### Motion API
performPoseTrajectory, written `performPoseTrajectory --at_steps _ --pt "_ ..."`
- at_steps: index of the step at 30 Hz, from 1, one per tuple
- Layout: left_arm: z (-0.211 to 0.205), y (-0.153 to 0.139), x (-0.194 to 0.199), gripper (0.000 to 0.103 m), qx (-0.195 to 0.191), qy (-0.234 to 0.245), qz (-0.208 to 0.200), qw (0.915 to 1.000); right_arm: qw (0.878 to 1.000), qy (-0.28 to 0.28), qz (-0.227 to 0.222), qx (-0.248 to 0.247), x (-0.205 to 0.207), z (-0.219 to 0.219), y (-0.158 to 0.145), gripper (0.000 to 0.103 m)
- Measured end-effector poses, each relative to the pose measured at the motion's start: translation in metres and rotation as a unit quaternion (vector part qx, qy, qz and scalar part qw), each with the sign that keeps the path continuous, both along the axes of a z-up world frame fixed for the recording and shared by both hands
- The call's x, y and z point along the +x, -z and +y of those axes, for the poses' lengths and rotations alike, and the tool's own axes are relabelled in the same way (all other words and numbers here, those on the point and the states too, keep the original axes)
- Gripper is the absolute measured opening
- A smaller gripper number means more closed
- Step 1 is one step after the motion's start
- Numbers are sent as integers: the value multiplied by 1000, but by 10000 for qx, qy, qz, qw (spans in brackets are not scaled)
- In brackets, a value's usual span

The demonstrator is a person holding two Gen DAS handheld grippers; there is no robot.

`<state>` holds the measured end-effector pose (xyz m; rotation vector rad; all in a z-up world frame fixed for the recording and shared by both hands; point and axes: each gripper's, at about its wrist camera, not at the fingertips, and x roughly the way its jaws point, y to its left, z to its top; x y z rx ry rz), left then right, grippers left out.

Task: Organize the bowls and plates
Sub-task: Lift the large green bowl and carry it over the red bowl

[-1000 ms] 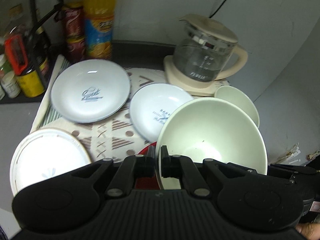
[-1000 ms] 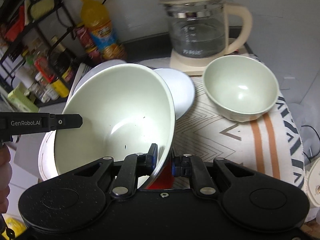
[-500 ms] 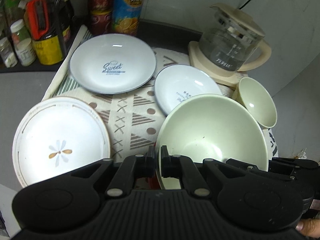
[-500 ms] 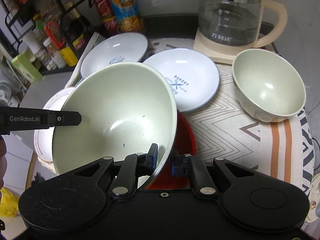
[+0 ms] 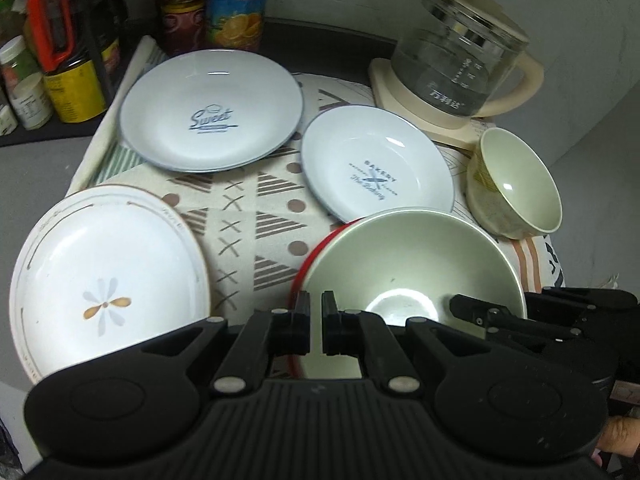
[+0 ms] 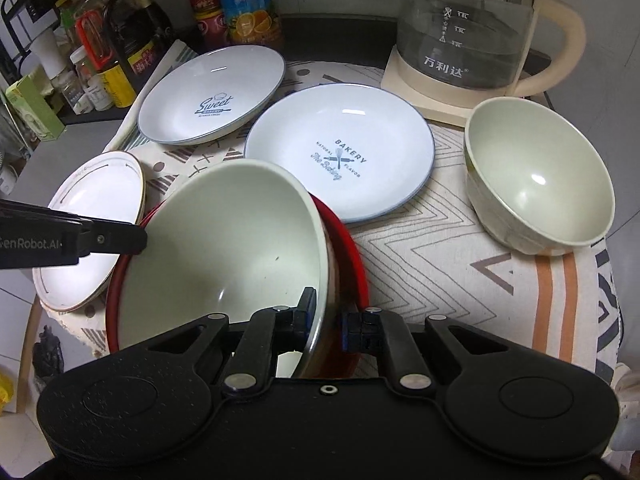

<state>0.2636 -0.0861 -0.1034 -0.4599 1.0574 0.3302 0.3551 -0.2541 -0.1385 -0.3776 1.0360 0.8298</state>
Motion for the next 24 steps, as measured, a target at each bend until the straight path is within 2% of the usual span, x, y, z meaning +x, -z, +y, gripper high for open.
performPoseTrajectory --at_steps 3,7,12,21,24 --pt "-2 5 4 3 -8 22 58 10000 9999 -58 -149 -2 0 2 1 10" --pt "-1 9 2 3 -92 -11 119 9999 9999 -11 -75 65 4 1 1 10" --pt "-2 -3 -1 7 89 24 135 9999 9996 107 176 175 4 -5 -1 16" --pt "1 -12 -3 8 94 -84 171 9998 9987 199 280 381 2 -19 -13 15" --pt "-2 -16 1 13 124 -42 174 9998 9980 262 321 472 2 -24 -18 16"
